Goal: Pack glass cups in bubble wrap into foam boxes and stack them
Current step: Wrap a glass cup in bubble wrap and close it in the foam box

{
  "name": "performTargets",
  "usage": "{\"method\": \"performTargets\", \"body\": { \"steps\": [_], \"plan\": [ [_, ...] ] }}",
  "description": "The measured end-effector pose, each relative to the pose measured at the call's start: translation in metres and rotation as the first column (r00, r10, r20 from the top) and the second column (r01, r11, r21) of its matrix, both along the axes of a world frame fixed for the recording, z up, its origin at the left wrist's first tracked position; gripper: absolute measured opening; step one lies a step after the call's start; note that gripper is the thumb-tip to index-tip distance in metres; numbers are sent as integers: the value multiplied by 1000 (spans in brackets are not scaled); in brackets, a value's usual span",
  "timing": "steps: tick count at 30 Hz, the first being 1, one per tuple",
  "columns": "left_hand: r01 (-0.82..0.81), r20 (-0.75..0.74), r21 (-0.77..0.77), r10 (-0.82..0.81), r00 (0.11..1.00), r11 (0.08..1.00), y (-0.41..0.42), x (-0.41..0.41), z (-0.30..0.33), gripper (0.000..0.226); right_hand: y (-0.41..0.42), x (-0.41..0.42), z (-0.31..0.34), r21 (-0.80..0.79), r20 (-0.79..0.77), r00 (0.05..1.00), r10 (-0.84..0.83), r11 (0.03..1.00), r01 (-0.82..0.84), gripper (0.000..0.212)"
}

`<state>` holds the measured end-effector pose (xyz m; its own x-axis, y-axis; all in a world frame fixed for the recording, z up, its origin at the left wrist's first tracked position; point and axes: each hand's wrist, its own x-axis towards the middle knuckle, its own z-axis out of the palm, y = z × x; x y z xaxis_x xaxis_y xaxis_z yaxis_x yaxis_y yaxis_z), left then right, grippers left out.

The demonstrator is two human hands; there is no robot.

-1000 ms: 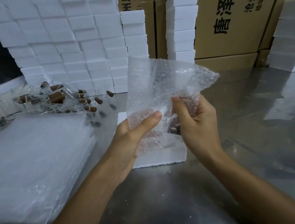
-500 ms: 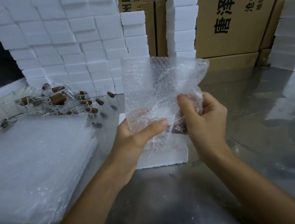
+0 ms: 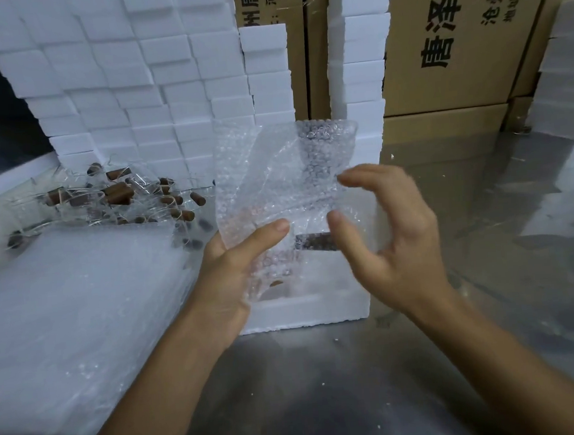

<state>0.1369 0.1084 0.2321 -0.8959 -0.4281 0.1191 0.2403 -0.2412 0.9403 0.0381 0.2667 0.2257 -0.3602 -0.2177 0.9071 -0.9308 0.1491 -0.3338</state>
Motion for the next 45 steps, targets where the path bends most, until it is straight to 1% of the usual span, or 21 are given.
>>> {"method": "performTargets", "body": {
  "steps": [2,5,7,9,11,13,16,20,22,24,27,28,30,32,34,36,37,40,42,43,45],
  "plan": [
    [26,-13,-8,-26,1000,1000,0,1,2,54,-4,3,-4,120,129,991,44,991,-59,41],
    [81,-47,9,-81,996,997,0,2,1,45,-4,6,-9,146,344,938,50,984,-106,42],
    [120,-73,2,-119,990,993,1,1,0,39,-5,8,-9,106,426,900,93,983,-151,37],
    [139,-90,-17,-140,986,990,3,1,-1,38,-9,8,-8,51,473,860,191,969,-243,20],
    [143,-112,-29,-145,983,989,3,1,-2,41,-13,11,-6,26,514,821,249,952,-305,38],
    [136,-130,-29,-139,982,990,4,1,-3,47,-15,13,-6,-34,567,772,287,945,-326,48],
    [142,-147,-34,-145,978,989,6,1,-3,56,-16,12,-8,-151,654,679,333,937,-314,52],
    [175,-153,-46,-180,972,984,9,0,-4,60,-17,13,-9,-209,726,601,335,940,-271,57],
    [169,-153,-52,-175,973,984,11,0,-4,58,-17,13,-10,-205,737,604,303,952,-227,56],
    [167,-159,-79,-178,971,983,12,1,-3,50,-17,12,-9,-210,721,630,288,958,-197,58],
    [174,-148,-103,-188,971,979,9,3,2,25,-14,8,-6,-228,623,716,315,949,-219,55],
    [171,-131,-111,-185,974,979,7,3,4,23,-12,7,-5,-218,579,752,315,949,-229,56],
    [97,-79,-181,-113,990,979,1,3,6,29,-9,4,-4,-187,501,811,302,953,-239,58],
    [20,-56,-219,-33,998,976,-7,3,8,28,-6,1,-4,-147,448,852,270,963,-228,58],
    [30,-38,-221,-39,999,975,-13,6,11,35,-4,-3,-5,-109,414,877,246,969,-221,54],
    [104,-8,-261,-110,994,960,-19,11,15,48,-3,-3,-5,-85,376,896,236,972,-220,51],
    [134,0,-274,-139,990,952,-20,12,16,47,-3,-3,-5,-77,357,906,228,974,-215,50],
    [170,-33,-271,-186,982,948,-22,14,19,22,-3,-1,-2,-66,331,919,216,976,-205,48],
    [189,-54,-247,-208,977,950,-23,14,19,9,-3,0,-1,-68,327,921,213,977,-202,48],
    [195,-63,-218,-214,975,956,-24,14,19,8,-3,1,-1,-76,329,921,207,978,-193,48],
    [183,-82,-152,-197,977,971,-23,13,18,18,-3,0,-1,-103,334,924,187,981,-162,47]
  ]
}}
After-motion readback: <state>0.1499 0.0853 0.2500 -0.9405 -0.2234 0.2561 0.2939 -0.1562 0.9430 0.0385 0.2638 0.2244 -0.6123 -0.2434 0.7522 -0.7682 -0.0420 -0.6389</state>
